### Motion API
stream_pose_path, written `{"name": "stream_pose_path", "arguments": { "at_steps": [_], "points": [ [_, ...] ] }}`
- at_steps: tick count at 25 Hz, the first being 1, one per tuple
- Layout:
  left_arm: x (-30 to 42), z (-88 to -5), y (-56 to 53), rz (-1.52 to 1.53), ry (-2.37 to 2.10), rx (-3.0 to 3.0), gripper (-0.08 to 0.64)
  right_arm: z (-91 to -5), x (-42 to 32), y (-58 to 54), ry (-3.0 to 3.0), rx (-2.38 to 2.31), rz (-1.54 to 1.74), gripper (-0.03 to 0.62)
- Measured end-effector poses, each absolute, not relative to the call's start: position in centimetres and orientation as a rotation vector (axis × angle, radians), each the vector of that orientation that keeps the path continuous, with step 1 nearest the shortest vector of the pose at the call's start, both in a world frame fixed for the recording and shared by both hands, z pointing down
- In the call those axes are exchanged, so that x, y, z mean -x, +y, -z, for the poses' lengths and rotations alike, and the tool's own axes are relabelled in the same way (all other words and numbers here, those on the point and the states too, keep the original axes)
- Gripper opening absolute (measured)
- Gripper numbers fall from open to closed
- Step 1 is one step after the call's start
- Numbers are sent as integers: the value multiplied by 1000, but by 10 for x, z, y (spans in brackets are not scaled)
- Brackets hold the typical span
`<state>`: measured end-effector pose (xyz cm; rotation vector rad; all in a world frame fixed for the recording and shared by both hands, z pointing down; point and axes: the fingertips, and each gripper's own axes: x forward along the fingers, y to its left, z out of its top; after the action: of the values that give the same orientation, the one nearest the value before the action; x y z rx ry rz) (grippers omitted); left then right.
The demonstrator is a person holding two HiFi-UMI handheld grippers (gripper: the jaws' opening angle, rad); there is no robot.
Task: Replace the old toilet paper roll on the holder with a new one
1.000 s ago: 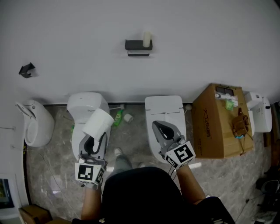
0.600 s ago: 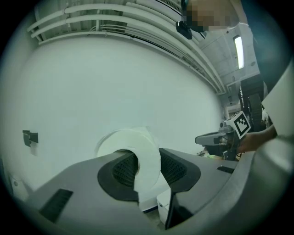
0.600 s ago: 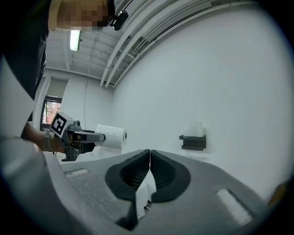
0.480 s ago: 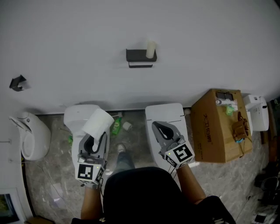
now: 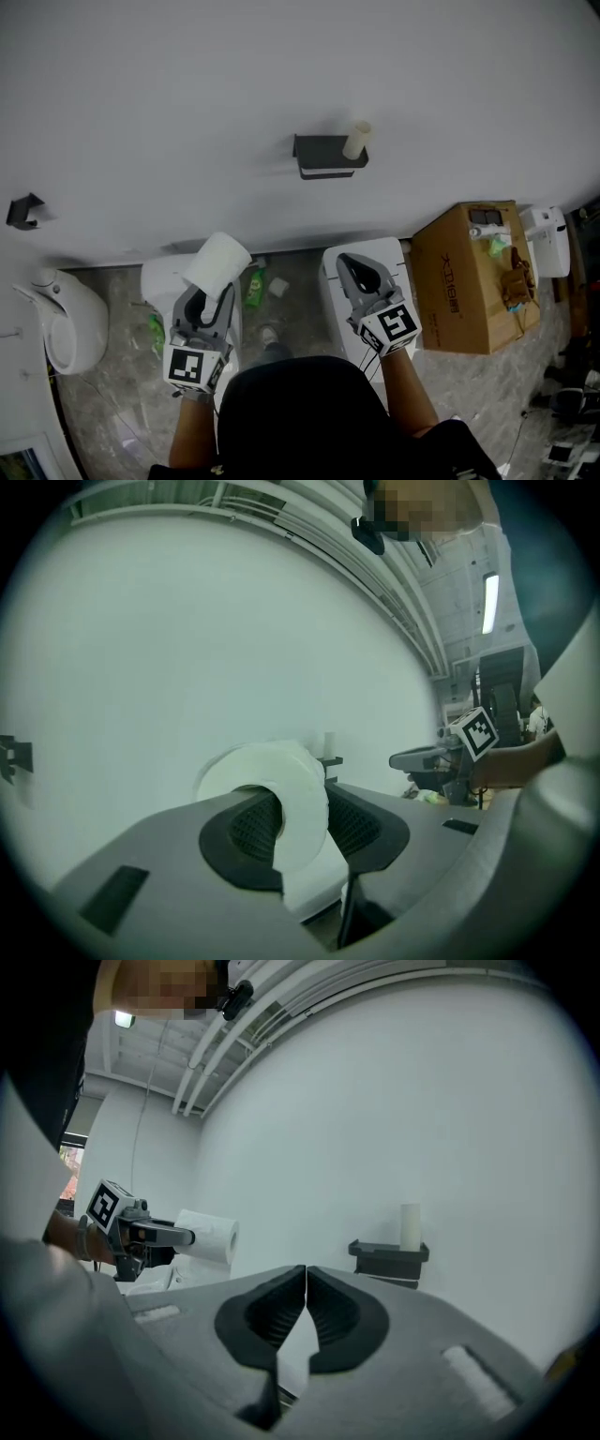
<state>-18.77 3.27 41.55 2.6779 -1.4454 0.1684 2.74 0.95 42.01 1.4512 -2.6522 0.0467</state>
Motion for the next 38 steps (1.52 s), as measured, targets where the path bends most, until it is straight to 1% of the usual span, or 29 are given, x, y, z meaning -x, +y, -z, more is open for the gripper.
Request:
{"name": "stream_pose_path", "arguments": {
  "at_steps": [8,15,16,17,21,24,26,29,38],
  "points": [
    [217,-428,-19,-146,-1338,-2781,148,-411,-2,-39,-2570,-1517,21,0],
    [213,-430,-41,-145,-1288,-2756,148,-392,-20,-68,-2500,-1594,86,2],
    [212,-432,-44,-150,-1283,-2778,147,-388,-25,-73,-2491,-1607,98,5],
    [210,-432,-47,-152,-1279,-2785,148,-384,-31,-78,-2483,-1619,110,25],
    [198,-428,-59,-133,-1275,-2724,148,-363,-53,-102,-2448,-1643,181,26],
    [192,-431,-69,-139,-1286,-2718,149,-349,-68,-123,-2419,-1647,236,39],
    [188,-435,-76,-144,-1297,-2745,148,-344,-79,-139,-2396,-1641,266,65],
    [182,-439,-87,-150,-1316,-2783,149,-341,-92,-164,-2361,-1616,302,86],
    [165,-439,-111,-132,-1396,-2663,148,-343,-104,-218,-2208,-1315,440,144]
  ]
}}
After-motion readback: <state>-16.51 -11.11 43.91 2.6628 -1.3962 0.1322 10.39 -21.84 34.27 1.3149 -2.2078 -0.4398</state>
